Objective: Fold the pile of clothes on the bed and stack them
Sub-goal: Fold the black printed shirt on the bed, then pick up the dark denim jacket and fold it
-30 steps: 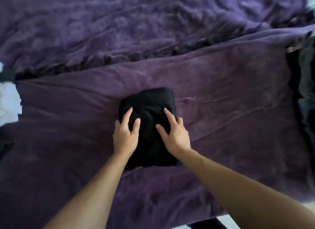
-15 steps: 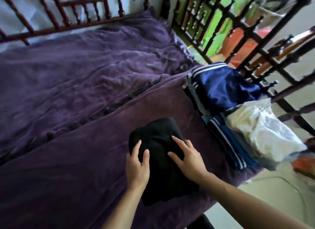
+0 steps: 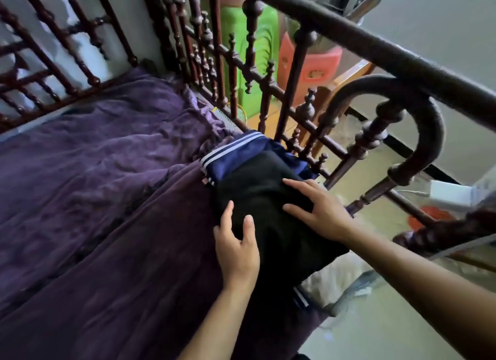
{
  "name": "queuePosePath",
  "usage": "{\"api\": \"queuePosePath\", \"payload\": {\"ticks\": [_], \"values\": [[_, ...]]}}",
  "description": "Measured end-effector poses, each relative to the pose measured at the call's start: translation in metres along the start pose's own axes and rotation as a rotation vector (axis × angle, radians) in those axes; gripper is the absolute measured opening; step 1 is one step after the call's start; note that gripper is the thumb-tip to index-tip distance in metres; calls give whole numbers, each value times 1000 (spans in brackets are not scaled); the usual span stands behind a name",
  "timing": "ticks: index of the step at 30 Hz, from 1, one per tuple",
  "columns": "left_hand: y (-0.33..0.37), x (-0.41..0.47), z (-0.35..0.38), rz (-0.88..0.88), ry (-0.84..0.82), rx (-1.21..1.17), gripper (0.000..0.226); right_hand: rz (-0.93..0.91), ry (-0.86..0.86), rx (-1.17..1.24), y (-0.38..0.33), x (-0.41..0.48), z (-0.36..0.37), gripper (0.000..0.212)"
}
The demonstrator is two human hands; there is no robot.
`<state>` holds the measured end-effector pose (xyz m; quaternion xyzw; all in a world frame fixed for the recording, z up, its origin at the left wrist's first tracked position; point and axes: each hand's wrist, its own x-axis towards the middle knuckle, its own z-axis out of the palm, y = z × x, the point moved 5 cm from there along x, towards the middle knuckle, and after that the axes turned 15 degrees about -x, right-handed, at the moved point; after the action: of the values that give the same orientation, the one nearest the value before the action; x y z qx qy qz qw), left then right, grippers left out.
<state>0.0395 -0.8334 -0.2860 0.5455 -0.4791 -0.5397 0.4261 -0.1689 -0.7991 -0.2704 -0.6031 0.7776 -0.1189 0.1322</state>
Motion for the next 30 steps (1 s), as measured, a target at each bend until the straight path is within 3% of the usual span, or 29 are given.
{"api": "queuePosePath", "payload": {"ticks": [4,7,10,12,14,16,24,30], "values": [[2,-23,74,-55,-102,-9,51,84,-39,-18,75,-7,-36,58],[-27,-43,116,-173,-354,117,64,147,-83,-259,122,-24,-33,55],[-66,-55,127,-166,-566,576,77,191,-118,-515,139,-43,-4,53],[-74,-54,120,11,-541,917,79,148,-17,-543,131,-53,17,55],[-76,-52,118,156,-514,1013,79,62,108,-504,120,-58,31,49],[-84,-50,119,214,-550,1018,80,39,67,-480,117,-59,47,51],[-86,-25,109,82,-703,1065,74,86,-126,-533,113,-41,67,56],[-59,-39,8,65,-510,996,43,-136,73,-415,14,-29,38,51]]}}
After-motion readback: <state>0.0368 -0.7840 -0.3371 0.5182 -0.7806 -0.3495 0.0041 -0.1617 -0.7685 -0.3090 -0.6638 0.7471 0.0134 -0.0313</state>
